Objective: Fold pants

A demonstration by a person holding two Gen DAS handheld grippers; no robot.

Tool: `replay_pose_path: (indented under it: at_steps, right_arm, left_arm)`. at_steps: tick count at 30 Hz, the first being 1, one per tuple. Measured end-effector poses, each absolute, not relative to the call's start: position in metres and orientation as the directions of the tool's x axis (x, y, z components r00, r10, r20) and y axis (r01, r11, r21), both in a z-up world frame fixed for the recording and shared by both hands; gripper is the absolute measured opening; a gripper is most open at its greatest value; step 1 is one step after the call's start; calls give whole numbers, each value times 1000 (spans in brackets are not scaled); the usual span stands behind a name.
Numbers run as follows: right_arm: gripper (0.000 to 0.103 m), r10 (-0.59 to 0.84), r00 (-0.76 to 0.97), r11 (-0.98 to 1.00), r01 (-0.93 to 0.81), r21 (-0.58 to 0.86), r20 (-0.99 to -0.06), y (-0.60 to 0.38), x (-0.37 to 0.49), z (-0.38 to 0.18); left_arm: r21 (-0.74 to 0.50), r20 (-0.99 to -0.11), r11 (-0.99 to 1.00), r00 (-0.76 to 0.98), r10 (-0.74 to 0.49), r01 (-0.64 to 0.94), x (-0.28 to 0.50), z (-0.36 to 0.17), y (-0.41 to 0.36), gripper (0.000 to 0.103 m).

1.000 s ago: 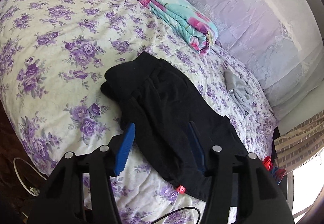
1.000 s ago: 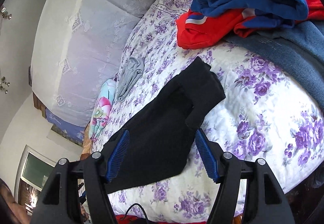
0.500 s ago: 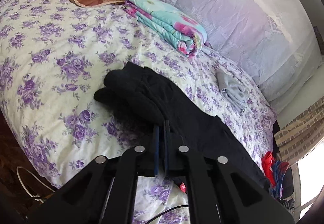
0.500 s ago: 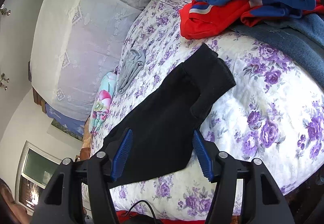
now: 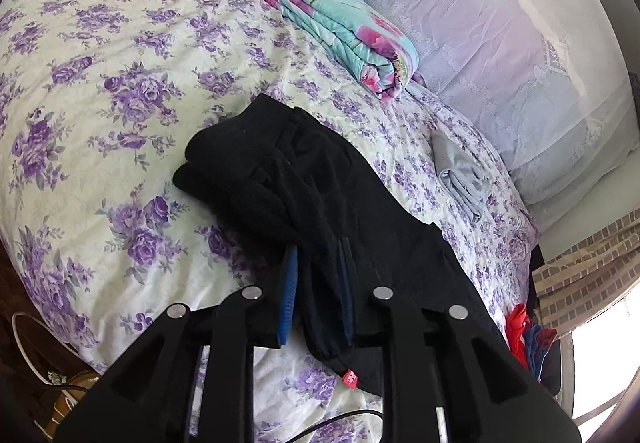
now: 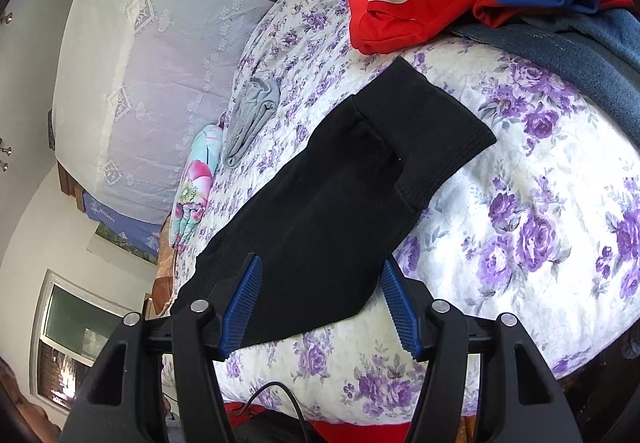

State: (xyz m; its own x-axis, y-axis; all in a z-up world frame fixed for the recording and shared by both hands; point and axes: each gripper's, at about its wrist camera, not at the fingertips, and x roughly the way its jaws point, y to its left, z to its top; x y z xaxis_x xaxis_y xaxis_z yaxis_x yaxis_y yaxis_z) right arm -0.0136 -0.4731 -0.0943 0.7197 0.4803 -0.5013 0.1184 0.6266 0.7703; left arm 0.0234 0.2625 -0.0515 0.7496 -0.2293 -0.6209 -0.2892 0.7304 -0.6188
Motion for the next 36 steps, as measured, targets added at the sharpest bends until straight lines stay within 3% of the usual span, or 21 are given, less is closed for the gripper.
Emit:
replay_pose_path:
  at_steps: [2, 4, 10, 16, 19, 21, 23, 24, 31, 36]
  right_arm:
    - [61, 479, 720, 632, 114, 767, -502, -472, -13, -94]
    - [61, 478, 720, 631, 117, 767, -503, -472, -14, -95]
    - [61, 466, 711, 637, 145, 758, -527, -474, -17, -93]
    - [61, 476, 698, 620, 164, 767, -534, -476, -18, -103]
    - [52, 493, 689, 586, 189, 788, -532, -479, -16, -116]
    - [36, 490, 695, 585, 186, 790, -526, -481, -15, -118]
    - [9, 488, 701, 590, 175, 788, -521, -479, -12, -121]
    - [3, 480, 711, 584, 179, 792, -514, -479, -10, -123]
    - [3, 452, 822, 592, 13, 806, -346, -479, 17, -50]
    - [3, 443, 836, 612, -17, 791, -325, -490, 95, -12]
  left_arm:
    - [-628, -612, 725, 755, -237, -282, 26, -52, 263, 17]
    - [-628, -603, 727, 764, -231, -276, 28, -49, 263, 4]
    - [-686, -497, 701, 829, -256, -195, 18, -26, 262, 3]
    - [-700, -489, 688, 830, -268, -189, 17, -22, 264, 3]
    - [-703, -494, 683, 827, -270, -197, 18, -25, 266, 3]
    - [-700, -500, 685, 824, -268, -202, 20, -27, 267, 3]
    - [-698, -505, 686, 820, -269, -205, 25, -28, 267, 3]
    - [-702, -505, 682, 819, -272, -207, 29, -28, 268, 3]
    - [-658, -510, 729, 824, -246, -189, 74, 8, 262, 3]
    - [-623, -492, 760, 848, -196, -185, 128, 41, 259, 2]
